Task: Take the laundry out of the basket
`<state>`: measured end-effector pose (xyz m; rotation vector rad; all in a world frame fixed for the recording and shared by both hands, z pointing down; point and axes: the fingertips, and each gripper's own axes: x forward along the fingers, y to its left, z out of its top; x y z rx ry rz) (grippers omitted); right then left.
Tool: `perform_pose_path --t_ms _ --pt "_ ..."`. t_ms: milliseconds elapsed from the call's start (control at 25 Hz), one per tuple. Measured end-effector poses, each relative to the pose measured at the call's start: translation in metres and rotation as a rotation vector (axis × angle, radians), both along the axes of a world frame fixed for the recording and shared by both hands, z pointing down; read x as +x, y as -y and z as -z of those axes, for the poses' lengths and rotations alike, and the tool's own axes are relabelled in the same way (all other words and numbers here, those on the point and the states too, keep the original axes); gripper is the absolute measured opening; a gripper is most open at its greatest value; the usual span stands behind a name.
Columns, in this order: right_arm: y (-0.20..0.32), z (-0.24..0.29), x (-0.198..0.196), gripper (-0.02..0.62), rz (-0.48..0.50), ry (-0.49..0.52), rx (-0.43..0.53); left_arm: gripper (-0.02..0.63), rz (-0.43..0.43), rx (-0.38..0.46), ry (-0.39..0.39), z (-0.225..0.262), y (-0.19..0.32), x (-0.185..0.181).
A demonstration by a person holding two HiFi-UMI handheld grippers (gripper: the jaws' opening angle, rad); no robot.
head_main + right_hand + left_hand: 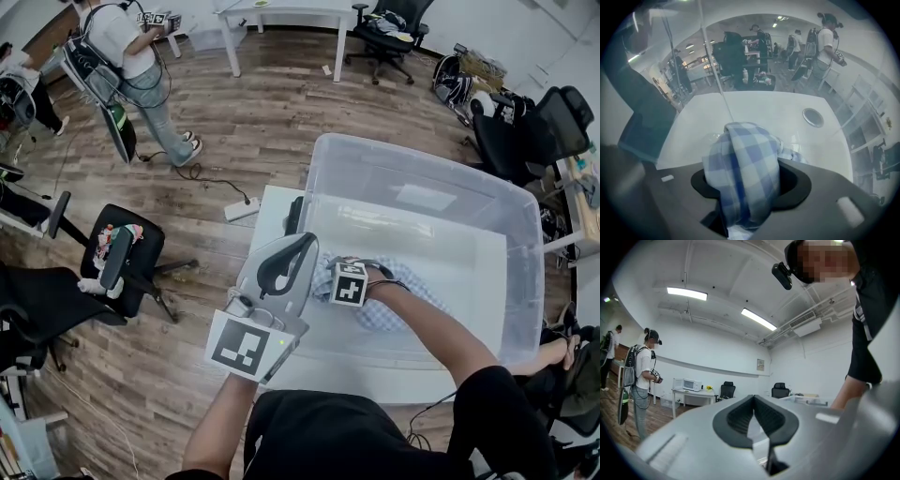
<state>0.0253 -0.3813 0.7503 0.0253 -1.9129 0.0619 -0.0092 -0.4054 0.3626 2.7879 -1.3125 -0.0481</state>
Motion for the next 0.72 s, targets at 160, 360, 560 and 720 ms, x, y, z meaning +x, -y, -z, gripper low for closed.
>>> perform_pose_path --t_ms 160,360,560,720 --pt "-0.001 0.003 0.0 0.194 -0.002 0.007 0.0 0.008 -0.001 0.004 0.004 0.001 -0.002 0.0" --pt "0.0 0.008 0.002 0.179 -0.015 0.022 0.015 0.008 -0.005 0.006 0.005 0.001 -0.003 0.002" --pt "0.012 0.025 0.005 0.178 -0.062 0.079 0.06 0.008 -0.008 0.008 0.009 0.0 -0.003 0.004" --pt "0.019 0.056 0.007 0.178 -0.11 0.154 0.09 0.008 -0.002 0.022 0.011 0.002 -0.004 0.005"
